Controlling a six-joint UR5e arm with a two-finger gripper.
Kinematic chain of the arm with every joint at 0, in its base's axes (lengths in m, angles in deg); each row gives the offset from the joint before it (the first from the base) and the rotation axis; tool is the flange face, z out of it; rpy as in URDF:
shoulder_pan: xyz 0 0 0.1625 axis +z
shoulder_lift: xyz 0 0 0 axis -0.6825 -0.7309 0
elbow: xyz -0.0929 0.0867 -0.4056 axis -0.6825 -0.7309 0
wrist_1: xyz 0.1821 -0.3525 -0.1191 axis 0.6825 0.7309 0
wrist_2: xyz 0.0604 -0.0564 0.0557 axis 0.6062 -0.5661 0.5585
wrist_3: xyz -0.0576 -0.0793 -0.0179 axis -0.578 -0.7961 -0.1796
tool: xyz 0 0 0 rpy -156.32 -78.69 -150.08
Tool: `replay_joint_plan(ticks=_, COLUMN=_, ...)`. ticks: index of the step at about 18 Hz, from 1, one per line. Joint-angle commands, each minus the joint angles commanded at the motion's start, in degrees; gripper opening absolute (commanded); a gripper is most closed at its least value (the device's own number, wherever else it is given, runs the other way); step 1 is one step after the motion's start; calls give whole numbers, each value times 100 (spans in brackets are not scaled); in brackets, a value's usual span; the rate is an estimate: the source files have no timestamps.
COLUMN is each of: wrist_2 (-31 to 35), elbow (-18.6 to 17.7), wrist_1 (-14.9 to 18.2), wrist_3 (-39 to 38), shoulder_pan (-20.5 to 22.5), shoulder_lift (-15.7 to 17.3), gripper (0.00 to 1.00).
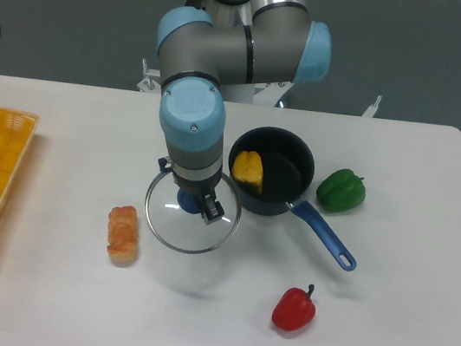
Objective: Close the pot lid
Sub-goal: 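Carry the glass lid by its knob toward the dark saucepan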
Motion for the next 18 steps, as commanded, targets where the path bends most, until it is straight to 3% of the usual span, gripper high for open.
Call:
replay_joint_plan(ticks=7, wrist_2=-9, elbow=-114, wrist_1=-35, wrist_3=61, shoulder_pan=87, shoulder_lift=26, gripper=49)
replay_joint_plan(ticks=10, wrist_2=0, elbow=-298, wrist_1=-35, wrist_3=500, shoulder_pan=210, shoulder_lift=202, gripper=49)
replay_joint_plan(ticks=18, wrist_2=184, elbow=-580, wrist_1=-70, wrist_3=1123, shoulder_pan=246, shoulder_lift=264, gripper=49)
